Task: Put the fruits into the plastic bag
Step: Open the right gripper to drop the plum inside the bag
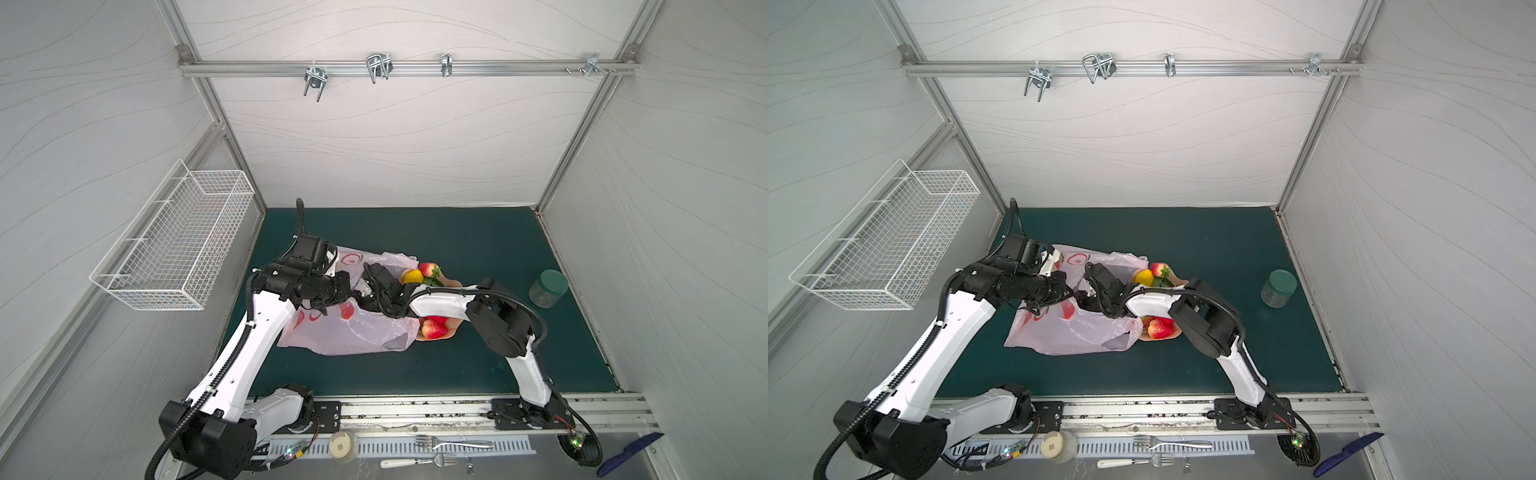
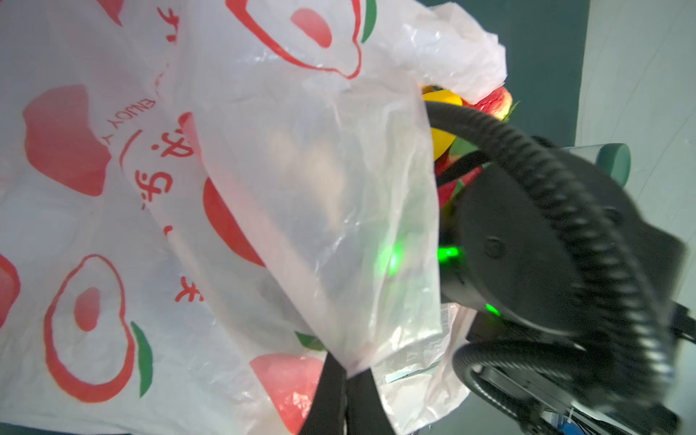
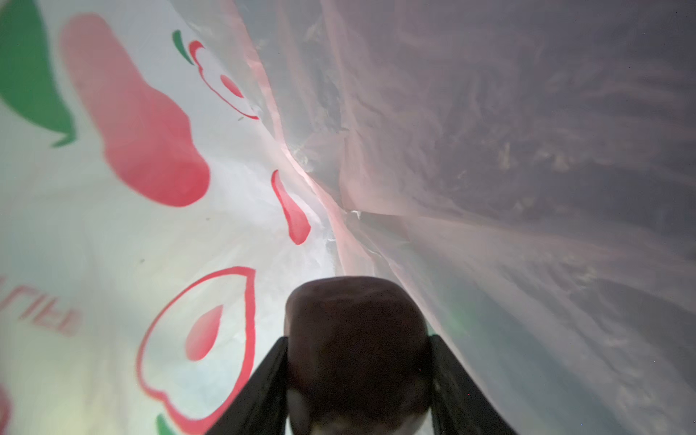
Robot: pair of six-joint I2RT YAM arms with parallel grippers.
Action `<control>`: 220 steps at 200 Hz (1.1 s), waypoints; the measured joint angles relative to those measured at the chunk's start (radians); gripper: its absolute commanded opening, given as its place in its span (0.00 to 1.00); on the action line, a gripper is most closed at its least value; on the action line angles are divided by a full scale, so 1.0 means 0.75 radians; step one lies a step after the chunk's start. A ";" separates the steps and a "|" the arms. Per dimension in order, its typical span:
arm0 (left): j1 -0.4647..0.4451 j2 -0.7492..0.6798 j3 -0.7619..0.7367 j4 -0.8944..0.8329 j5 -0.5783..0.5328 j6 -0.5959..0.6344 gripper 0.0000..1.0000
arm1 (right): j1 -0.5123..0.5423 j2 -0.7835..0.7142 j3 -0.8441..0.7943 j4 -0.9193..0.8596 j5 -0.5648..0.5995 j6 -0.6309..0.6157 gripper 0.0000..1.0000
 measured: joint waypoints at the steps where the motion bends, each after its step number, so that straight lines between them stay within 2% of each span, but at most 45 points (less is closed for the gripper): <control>1: 0.000 -0.002 0.000 0.001 0.001 0.000 0.00 | 0.001 0.002 0.002 0.001 -0.001 0.001 0.28; 29: 0.000 -0.021 -0.010 0.016 0.020 -0.001 0.00 | 0.005 0.069 0.045 0.014 -0.038 0.007 0.29; 44: 0.000 -0.026 -0.024 0.023 0.027 -0.001 0.00 | 0.007 0.088 0.055 0.010 -0.050 0.006 0.34; 73: 0.000 -0.035 -0.055 0.030 0.028 -0.006 0.00 | 0.008 0.100 0.072 0.006 -0.072 0.004 0.62; 110: 0.001 -0.036 -0.075 0.034 -0.006 -0.032 0.00 | 0.007 0.100 0.092 -0.037 -0.093 -0.046 0.79; 148: 0.001 -0.032 -0.075 0.034 -0.065 -0.060 0.00 | 0.006 0.071 0.099 -0.079 -0.102 -0.117 0.85; 220: 0.002 0.002 -0.075 0.033 -0.119 -0.082 0.00 | -0.028 -0.172 -0.120 -0.086 -0.060 -0.177 0.88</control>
